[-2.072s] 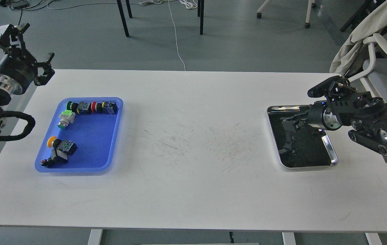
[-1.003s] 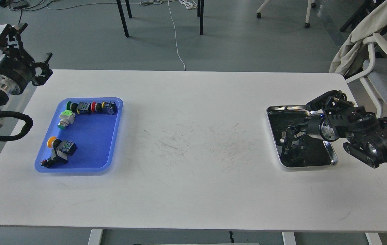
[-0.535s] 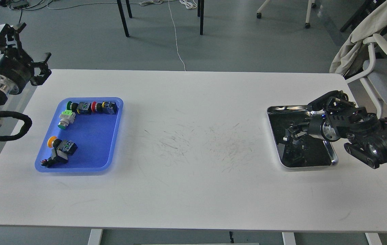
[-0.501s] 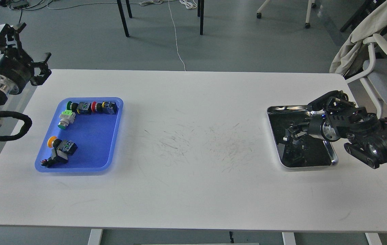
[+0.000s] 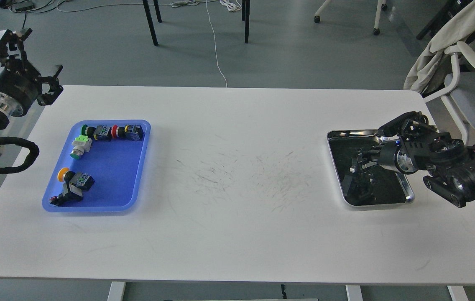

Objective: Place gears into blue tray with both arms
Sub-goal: 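Lower the right gripper into the metal tray and grasp the small black part, then lift the black part and carry it toward the table center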

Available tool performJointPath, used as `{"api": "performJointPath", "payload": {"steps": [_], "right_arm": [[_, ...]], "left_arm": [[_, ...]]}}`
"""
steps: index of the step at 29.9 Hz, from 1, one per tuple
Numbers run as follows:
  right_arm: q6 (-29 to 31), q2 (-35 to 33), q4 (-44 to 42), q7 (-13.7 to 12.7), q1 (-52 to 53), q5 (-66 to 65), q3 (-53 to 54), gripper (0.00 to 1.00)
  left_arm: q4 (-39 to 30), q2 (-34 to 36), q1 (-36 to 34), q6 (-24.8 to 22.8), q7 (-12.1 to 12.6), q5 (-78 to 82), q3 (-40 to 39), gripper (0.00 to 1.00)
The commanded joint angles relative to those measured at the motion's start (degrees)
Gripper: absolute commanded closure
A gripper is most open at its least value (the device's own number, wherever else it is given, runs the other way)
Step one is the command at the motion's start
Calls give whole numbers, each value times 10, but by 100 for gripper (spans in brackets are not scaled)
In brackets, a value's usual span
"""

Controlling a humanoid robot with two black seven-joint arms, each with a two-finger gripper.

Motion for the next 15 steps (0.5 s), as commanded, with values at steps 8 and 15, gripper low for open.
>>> {"api": "performJointPath", "payload": {"steps": [8,15], "right_arm": [[0,0,2,0,19,2,2,99],[0,1,4,0,46,3,4,99]], "left_arm": [[0,4,0,0,1,0,0,1],[-5,10,0,1,1,0,0,1]]}}
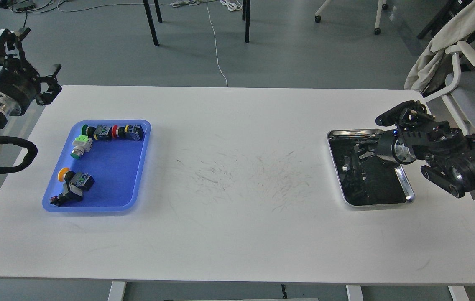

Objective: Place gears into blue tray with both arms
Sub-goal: 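Lift the black part and carry it toward the table center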

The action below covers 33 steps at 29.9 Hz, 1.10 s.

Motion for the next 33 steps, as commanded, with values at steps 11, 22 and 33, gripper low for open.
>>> {"api": "performJointPath", "payload": {"steps": [11,22,33], "right_arm": [[-19,64,9,0,109,4,48,99],[-103,155,20,0,133,-1,75,99],[-234,208,56,4,118,-32,28,99]], "left_arm": [[-20,29,0,1,0,-1,0,1],[-45,49,0,3,0,-2,-1,1],[-45,58,0,1,1,-2,-1,1]]}}
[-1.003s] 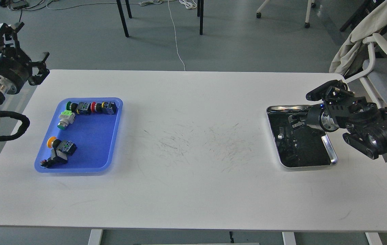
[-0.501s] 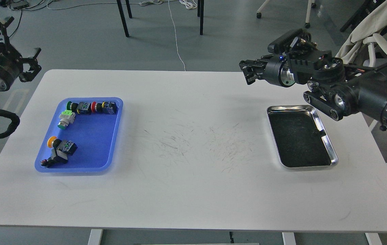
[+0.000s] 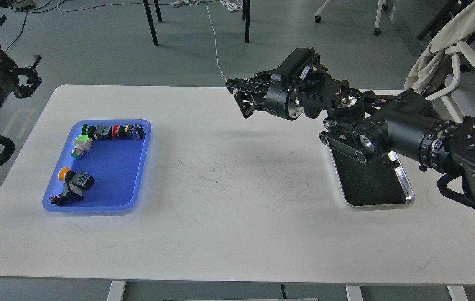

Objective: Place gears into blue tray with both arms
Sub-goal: 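Lift the black part and carry it toward the table center, then lower the right gripper to the table and release the black part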

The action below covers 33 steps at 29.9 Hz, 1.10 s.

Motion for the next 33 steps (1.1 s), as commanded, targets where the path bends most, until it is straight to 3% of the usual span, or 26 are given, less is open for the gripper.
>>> {"api": "performJointPath", "payload": {"steps": [1,9,15,20,33], "right_arm": [[-41,4,0,8,-12,-21,-28,99],[-94,4,-1,23,-56,-63,-36,99],[-98,4,0,50,-77,-64,-36,99],[-98,4,-1,88,-91,-70,-38,99],[-98,4,-4,89,-148,-126,-38,99]], "left_arm": [[0,0,0,0,0,0,0,1],[-1,5,0,0,0,1,0,1],[-16,16,0,1,1,0,1,1],[-26,27,1,3,1,0,1,1],[-54,58,4,5,1,0,3,1]]}}
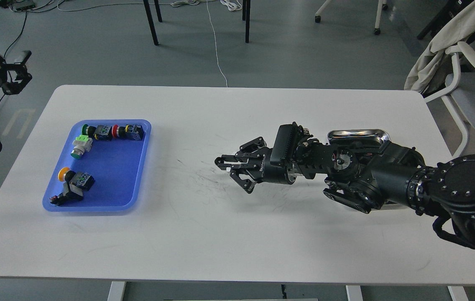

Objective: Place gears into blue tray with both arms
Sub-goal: 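Lower the right gripper to the table and release the black part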

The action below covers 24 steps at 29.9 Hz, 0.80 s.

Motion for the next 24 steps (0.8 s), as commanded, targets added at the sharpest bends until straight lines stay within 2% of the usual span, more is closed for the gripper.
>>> {"api": "performJointPath", "payload": {"steps": [1,24], "right_arm": [[0,0,-2,0,-16,-7,0,99],[0,0,-17,0,-45,-22,0,99]], "left_arm": [[-4,8,1,0,0,0,1,1],[-37,46,1,1,0,-1,4,1]]}}
